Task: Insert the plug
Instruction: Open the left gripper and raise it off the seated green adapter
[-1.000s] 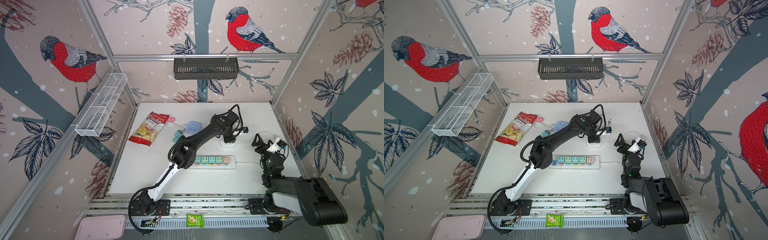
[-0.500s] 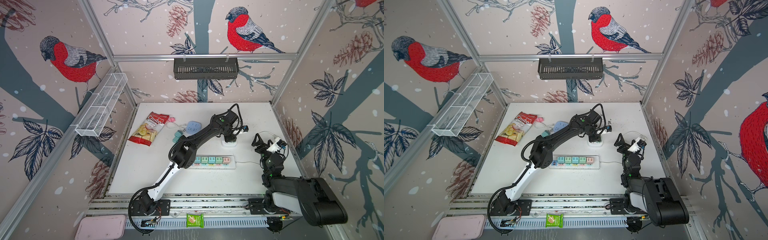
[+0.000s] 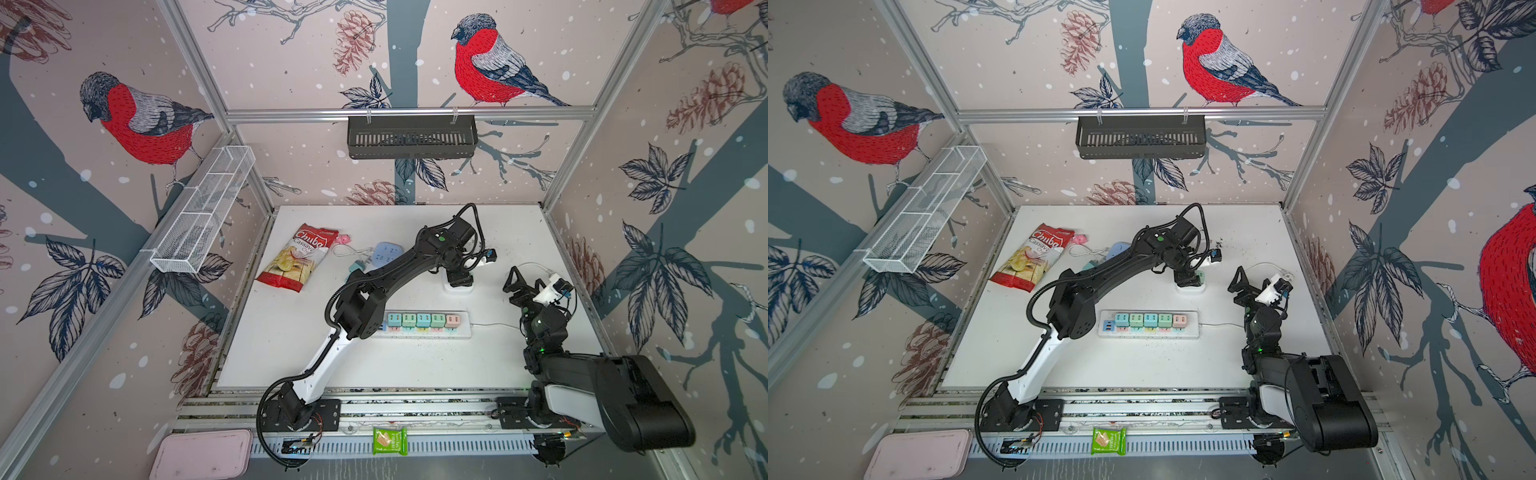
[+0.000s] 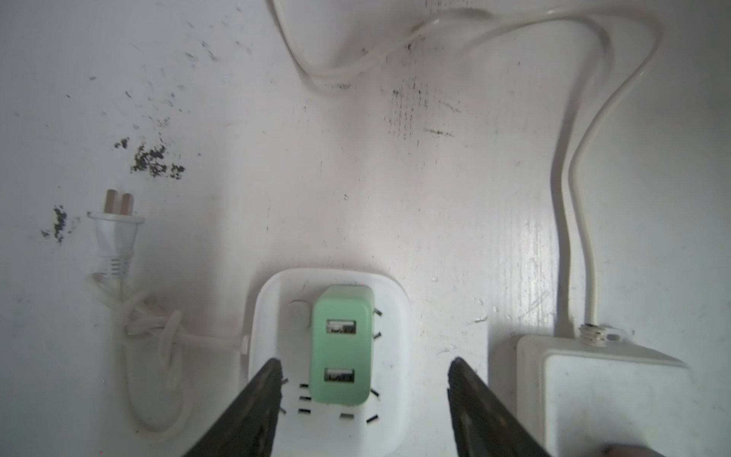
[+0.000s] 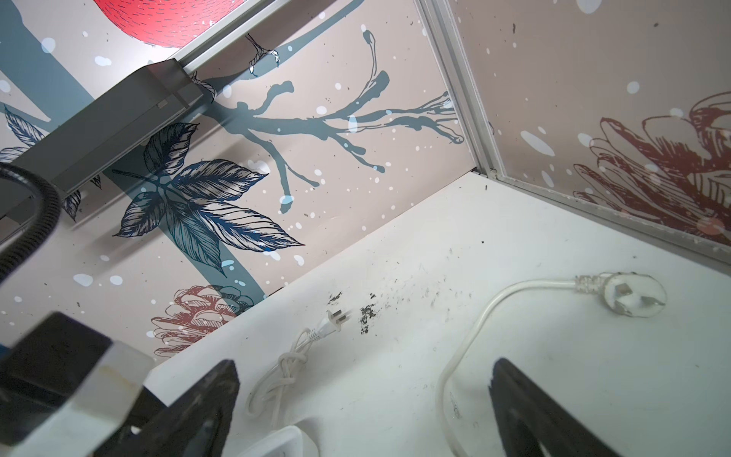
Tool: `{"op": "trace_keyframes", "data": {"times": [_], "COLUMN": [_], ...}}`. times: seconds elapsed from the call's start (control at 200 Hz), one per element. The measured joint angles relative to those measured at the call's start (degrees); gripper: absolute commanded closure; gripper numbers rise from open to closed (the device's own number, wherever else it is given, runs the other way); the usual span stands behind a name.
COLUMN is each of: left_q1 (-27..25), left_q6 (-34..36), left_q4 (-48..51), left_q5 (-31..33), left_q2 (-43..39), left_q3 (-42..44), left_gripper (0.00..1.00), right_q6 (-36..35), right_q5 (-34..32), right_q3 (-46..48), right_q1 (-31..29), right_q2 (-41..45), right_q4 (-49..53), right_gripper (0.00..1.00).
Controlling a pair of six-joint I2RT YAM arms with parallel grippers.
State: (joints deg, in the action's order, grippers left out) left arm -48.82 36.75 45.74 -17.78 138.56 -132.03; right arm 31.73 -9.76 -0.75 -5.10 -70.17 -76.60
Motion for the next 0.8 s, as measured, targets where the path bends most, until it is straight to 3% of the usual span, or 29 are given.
{"op": "trace_keyframes", "data": {"times": [0.125,0.165,0.185,0.375,0.61,0.8], "left_q1": [0.02,0.02,0.02,0.17,0.61,1.01], "left_q6": [-2.71,-3.74,-3.91,-12.57,-24.41,-34.16], "left_q4": [-2.08,-3.74,-4.76,-22.12,-64.43,-73.66], "left_q5": [0.92,2.05,2.62,14.05,30.47,44.70], "left_q2": [-3.32,-5.16,-6.21,-21.68,-50.82,-59.60], "left_q3": [1.84,4.00,5.38,28.70,73.37,83.67], "left_gripper": [0.27,0.05,0.02,0.01,0.01,0.01], "right_q6": [0.00,0.00,0.00,0.07,1.53,6.40], "right_q5": [0.00,0.00,0.00,-0.04,0.02,2.16], "right_q3": [-0.02,-0.04,-0.04,-0.15,-2.67,-6.73], "right_q1": [0.00,0.00,0.00,0.02,0.33,0.35], "right_q2": [-0.20,-0.24,-0.28,-0.50,-1.97,-3.08], "right_q4": [-0.02,0.00,-0.02,-0.02,1.07,6.45], "right_gripper": [0.00,0.00,0.00,0.00,0.00,0.01]}}
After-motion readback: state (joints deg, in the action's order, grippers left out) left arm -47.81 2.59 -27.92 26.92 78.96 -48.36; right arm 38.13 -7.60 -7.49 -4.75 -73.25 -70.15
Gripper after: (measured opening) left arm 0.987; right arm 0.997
